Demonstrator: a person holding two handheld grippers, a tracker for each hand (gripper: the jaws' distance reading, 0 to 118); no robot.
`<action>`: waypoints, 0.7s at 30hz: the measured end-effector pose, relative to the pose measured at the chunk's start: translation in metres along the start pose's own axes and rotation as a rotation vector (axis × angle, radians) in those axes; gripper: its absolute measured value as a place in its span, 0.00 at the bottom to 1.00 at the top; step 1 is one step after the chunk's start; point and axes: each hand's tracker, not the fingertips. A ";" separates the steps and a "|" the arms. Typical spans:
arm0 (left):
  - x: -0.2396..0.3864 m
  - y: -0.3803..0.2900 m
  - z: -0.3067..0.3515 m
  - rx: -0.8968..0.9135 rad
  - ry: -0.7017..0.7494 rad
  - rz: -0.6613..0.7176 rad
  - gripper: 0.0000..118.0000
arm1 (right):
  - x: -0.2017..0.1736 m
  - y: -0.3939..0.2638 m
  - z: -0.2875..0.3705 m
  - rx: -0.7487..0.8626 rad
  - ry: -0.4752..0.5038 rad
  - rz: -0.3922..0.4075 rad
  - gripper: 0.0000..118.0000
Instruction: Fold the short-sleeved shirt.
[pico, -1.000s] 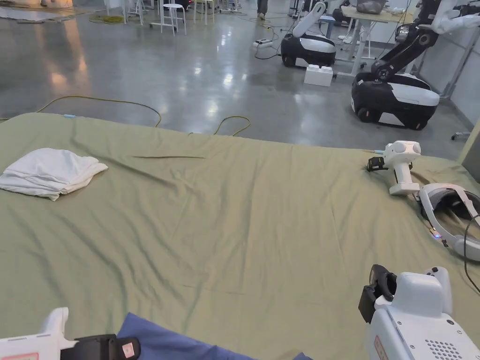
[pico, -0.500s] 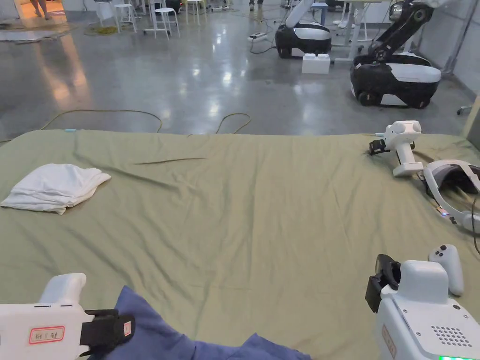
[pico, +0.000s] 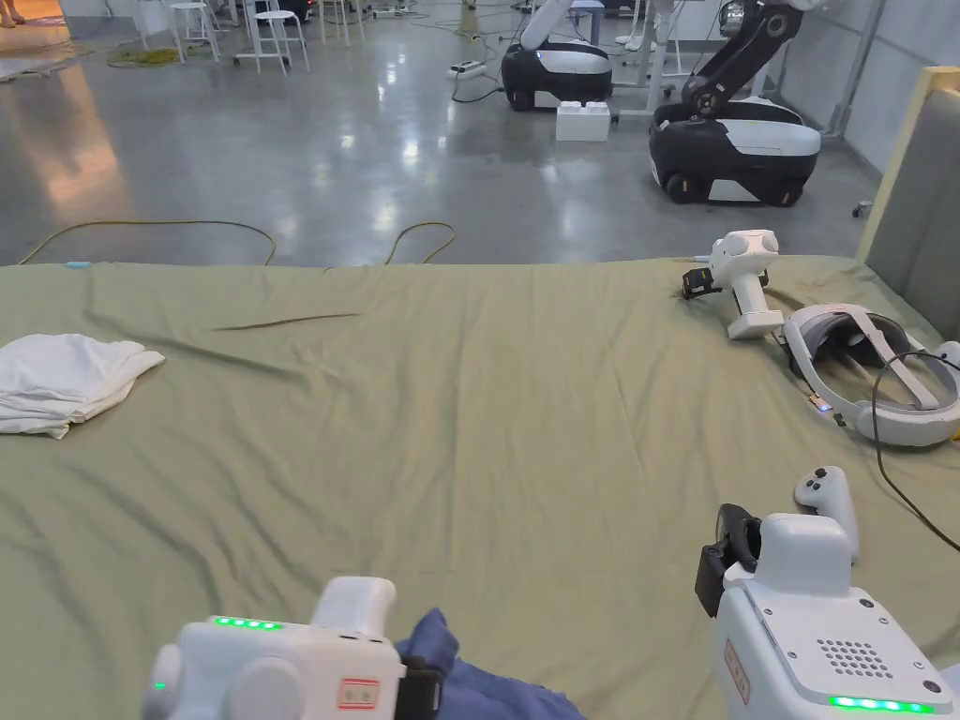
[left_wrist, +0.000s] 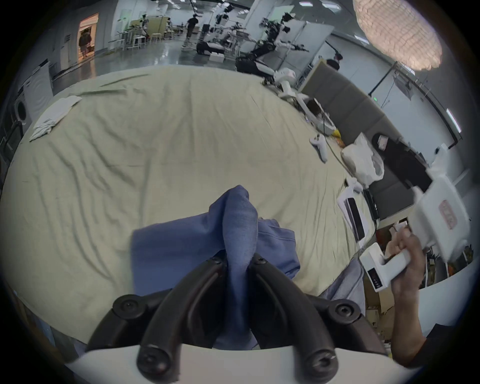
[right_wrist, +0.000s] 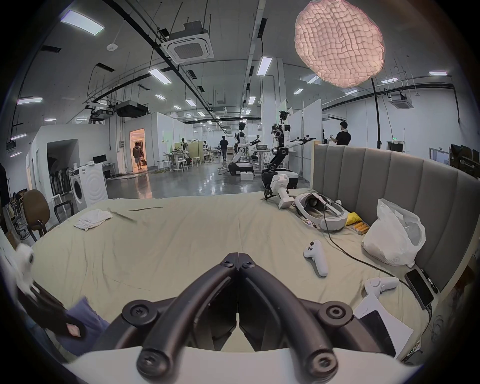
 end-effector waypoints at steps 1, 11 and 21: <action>0.006 0.000 -0.011 -0.013 0.000 0.002 0.12 | 0.001 -0.001 0.001 -0.001 -0.001 -0.001 0.00; 0.024 -0.006 -0.054 -0.081 0.034 0.028 0.12 | 0.012 -0.006 0.005 -0.016 -0.026 -0.006 0.00; 0.012 0.001 -0.022 -0.040 -0.056 0.092 0.13 | 0.008 -0.006 0.002 -0.016 -0.022 -0.013 0.00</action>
